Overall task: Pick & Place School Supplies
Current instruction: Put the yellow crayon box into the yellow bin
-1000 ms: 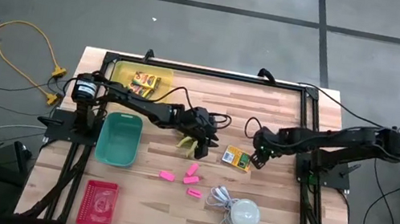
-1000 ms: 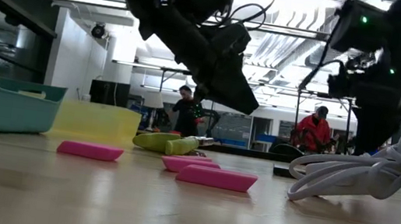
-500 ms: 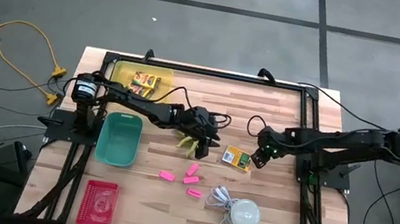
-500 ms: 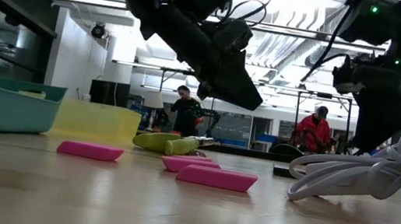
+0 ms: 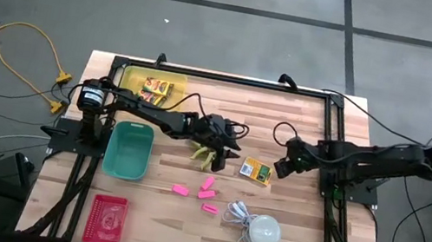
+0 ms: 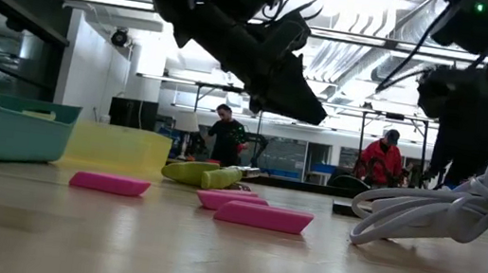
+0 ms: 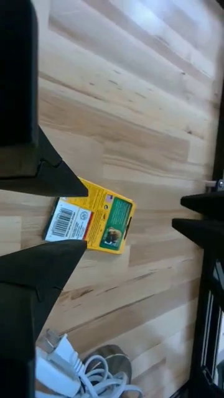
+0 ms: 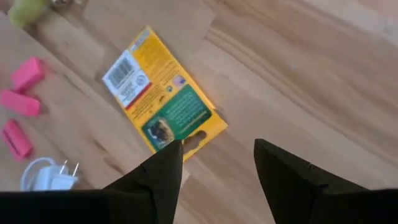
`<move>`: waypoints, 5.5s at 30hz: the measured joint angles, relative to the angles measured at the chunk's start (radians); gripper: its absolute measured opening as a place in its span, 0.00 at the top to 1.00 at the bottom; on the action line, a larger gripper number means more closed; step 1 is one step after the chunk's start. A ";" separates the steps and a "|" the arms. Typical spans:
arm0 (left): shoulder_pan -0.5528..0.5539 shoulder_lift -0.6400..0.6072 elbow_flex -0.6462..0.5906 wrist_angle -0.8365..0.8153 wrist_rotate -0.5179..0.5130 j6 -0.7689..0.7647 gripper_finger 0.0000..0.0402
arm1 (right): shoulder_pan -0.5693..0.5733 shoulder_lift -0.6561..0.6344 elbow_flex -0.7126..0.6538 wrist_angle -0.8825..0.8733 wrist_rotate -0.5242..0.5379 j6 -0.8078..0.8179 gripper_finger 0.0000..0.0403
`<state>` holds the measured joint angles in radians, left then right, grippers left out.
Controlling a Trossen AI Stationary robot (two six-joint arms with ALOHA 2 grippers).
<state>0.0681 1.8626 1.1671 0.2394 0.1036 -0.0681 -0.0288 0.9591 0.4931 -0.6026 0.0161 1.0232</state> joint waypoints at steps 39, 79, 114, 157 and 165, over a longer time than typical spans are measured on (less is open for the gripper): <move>-0.005 0.068 0.002 0.045 0.014 0.018 0.71 | 0.000 -0.004 -0.100 0.251 -0.005 -0.033 0.53; -0.097 0.146 0.016 0.069 -0.051 0.032 0.71 | -0.014 0.041 -0.100 0.200 -0.041 -0.029 0.53; -0.056 0.216 0.026 0.051 0.004 -0.017 0.71 | 0.085 0.055 -0.101 0.198 -0.015 0.129 0.53; -0.005 0.261 0.055 0.117 0.130 -0.022 0.71 | 0.173 0.283 -0.098 0.411 -0.011 0.256 0.53; 0.001 0.275 0.056 0.137 0.129 -0.011 0.71 | 0.173 0.285 -0.099 0.435 0.001 0.290 0.53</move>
<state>0.0690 2.1372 1.2232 0.3760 0.2329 -0.0788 0.1444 1.2438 0.3936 -0.1681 0.0174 1.3130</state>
